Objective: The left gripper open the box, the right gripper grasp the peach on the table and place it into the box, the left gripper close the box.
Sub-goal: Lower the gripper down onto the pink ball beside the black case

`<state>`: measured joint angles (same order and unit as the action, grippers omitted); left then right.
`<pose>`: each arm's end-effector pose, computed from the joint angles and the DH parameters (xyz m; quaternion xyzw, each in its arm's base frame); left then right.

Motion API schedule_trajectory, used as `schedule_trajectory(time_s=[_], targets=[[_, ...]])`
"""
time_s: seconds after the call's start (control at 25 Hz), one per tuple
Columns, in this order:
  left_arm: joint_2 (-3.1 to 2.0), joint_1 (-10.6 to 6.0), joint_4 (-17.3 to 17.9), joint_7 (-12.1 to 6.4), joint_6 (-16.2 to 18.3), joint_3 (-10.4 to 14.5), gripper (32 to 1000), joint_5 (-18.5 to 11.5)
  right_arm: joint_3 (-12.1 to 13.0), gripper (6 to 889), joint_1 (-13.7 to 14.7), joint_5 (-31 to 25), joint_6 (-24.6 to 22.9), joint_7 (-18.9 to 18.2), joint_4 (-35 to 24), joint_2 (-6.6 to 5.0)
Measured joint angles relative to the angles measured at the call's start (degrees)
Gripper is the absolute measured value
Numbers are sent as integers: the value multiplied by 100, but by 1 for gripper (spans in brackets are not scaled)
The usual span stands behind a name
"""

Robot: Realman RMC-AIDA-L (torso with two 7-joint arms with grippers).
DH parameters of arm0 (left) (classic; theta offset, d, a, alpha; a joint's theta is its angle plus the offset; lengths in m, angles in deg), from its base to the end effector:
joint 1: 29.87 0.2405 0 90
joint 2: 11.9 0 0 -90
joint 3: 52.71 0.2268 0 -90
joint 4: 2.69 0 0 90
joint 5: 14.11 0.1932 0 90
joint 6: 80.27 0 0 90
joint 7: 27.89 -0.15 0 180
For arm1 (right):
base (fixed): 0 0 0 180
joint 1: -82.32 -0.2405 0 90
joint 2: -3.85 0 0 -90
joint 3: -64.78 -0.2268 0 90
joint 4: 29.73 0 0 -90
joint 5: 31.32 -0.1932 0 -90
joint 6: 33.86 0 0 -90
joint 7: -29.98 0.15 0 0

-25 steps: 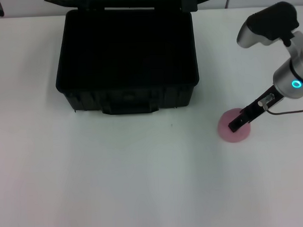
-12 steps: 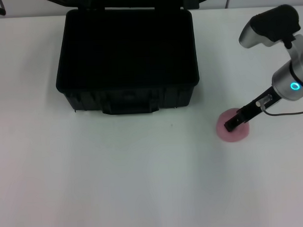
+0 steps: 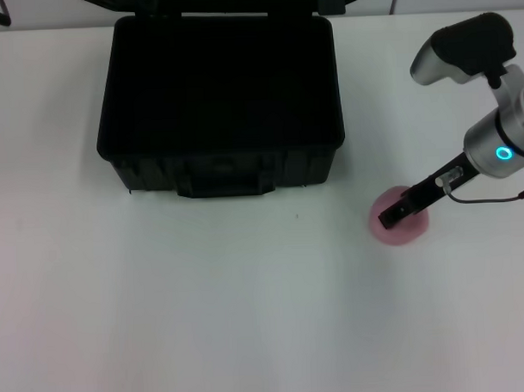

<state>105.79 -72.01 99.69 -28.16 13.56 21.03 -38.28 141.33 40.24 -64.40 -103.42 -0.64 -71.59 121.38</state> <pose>-0.0649 0.3514 0.0909 -0.8350 -0.4125 0.0059 0.3640 0.2403 0.3408 -0.0357 -0.8489 0.4663 -0.1812 0.1707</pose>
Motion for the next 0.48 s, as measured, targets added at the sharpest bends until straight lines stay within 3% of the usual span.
schedule_trajectory(time_s=[0.48], targets=[[0, -11, -9, 0, -6, 15, 405, 0, 1, 845, -37, -81, 81, -59, 178, -2]])
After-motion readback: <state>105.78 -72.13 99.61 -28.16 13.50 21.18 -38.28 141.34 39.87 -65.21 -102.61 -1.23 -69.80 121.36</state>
